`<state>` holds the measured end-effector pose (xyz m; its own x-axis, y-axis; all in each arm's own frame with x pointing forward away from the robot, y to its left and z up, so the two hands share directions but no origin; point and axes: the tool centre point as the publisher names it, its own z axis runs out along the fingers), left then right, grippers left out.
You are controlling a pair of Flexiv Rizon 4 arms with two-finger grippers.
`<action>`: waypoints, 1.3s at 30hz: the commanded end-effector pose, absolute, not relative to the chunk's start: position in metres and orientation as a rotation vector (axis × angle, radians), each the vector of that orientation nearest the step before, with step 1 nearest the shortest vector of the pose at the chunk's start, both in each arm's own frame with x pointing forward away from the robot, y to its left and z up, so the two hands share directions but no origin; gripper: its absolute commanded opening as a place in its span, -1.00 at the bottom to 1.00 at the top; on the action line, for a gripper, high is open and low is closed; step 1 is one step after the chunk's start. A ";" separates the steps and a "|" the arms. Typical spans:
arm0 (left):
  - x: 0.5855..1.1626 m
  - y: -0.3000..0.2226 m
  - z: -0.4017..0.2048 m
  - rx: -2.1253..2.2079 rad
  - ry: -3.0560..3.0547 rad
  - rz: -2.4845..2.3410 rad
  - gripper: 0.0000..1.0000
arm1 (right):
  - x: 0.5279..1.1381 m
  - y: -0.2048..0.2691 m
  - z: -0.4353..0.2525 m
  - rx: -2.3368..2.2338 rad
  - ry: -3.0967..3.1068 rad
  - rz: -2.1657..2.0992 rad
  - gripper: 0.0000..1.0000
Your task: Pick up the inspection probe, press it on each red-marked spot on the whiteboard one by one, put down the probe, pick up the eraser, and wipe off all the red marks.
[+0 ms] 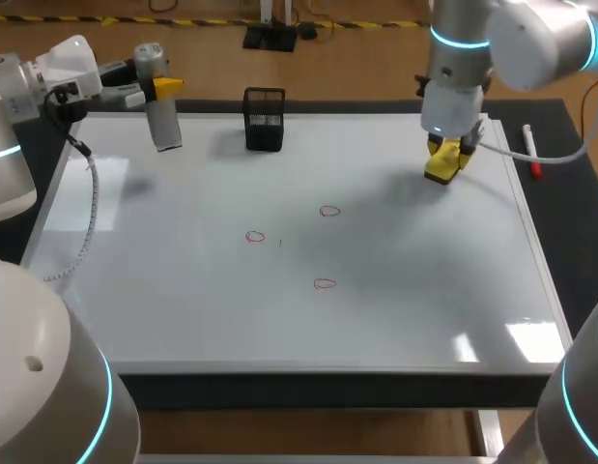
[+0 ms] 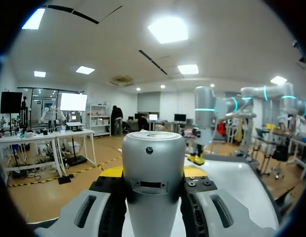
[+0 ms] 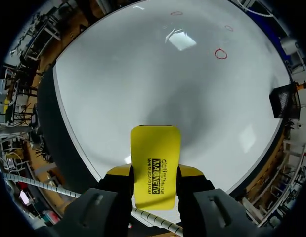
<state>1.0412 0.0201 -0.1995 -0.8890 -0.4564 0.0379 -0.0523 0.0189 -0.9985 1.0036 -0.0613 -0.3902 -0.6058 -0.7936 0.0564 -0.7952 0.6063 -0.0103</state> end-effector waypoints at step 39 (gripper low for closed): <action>0.984 -0.025 -0.190 -0.408 2.029 -2.006 -1.00 | 1.000 -0.062 -0.388 1.378 -2.778 0.065 -1.00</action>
